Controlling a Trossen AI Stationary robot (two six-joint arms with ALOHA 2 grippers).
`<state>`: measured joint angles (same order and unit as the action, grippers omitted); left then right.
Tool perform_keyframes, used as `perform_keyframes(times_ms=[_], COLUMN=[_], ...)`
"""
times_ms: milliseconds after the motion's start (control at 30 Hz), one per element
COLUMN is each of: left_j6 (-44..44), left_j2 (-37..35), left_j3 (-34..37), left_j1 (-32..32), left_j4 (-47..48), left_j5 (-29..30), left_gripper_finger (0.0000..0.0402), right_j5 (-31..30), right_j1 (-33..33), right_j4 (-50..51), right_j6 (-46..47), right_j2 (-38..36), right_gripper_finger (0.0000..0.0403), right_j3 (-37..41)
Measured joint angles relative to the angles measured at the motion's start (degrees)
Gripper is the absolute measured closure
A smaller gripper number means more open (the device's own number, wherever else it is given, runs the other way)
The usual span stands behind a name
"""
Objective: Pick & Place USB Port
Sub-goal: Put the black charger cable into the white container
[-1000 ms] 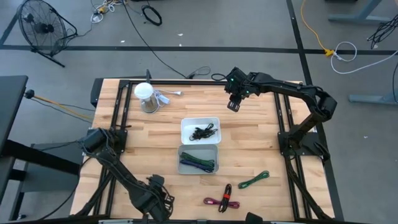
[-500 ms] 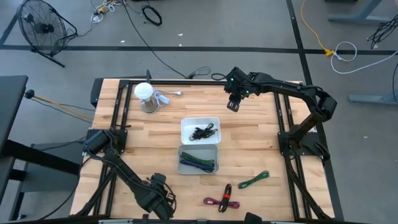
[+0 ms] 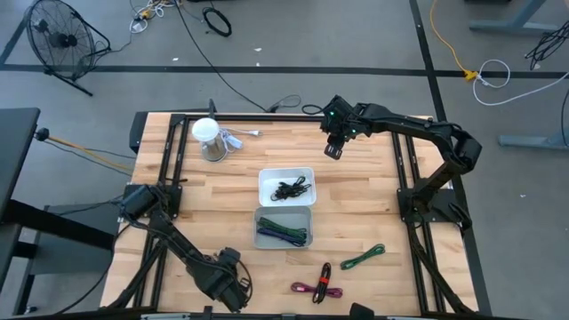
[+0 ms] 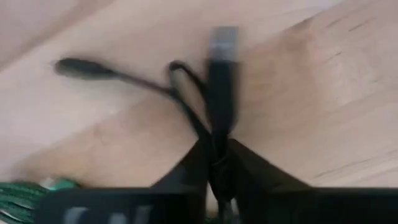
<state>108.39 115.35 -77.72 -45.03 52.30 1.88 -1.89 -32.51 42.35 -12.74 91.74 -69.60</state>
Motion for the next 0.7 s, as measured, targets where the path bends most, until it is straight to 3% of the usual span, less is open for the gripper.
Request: perform_keyframes(times_ms=[67, 333, 567, 700], left_j6=[-2.07, -5.70, -5.68, -7.69], left_j2=[0.00, 0.06, 0.28, -0.17], left_j3=[0.03, -0.12, -8.48, -15.77], left_j1=[0.18, 0.93, 1.06, 1.10], left_j4=[0.54, 1.52, 21.99, 30.20], left_j5=[0.16, 0.31, 6.23, 14.94], left_gripper_finger=[0.0378, 0.0379, 0.0379, 0.0379], right_j5=[0.00, 0.00, 0.00, 0.00], right_j1=[0.00, 0.00, 0.00, 0.00], right_j4=[-0.20, -0.70, -0.78, -0.86], right_j6=[0.01, 0.17, 0.20, 0.69], right_j2=[0.00, 0.00, 0.00, 0.00], right_gripper_finger=[0.0287, 0.0287, 0.0287, 0.0287], right_j3=[0.00, 0.00, 0.00, 0.00])
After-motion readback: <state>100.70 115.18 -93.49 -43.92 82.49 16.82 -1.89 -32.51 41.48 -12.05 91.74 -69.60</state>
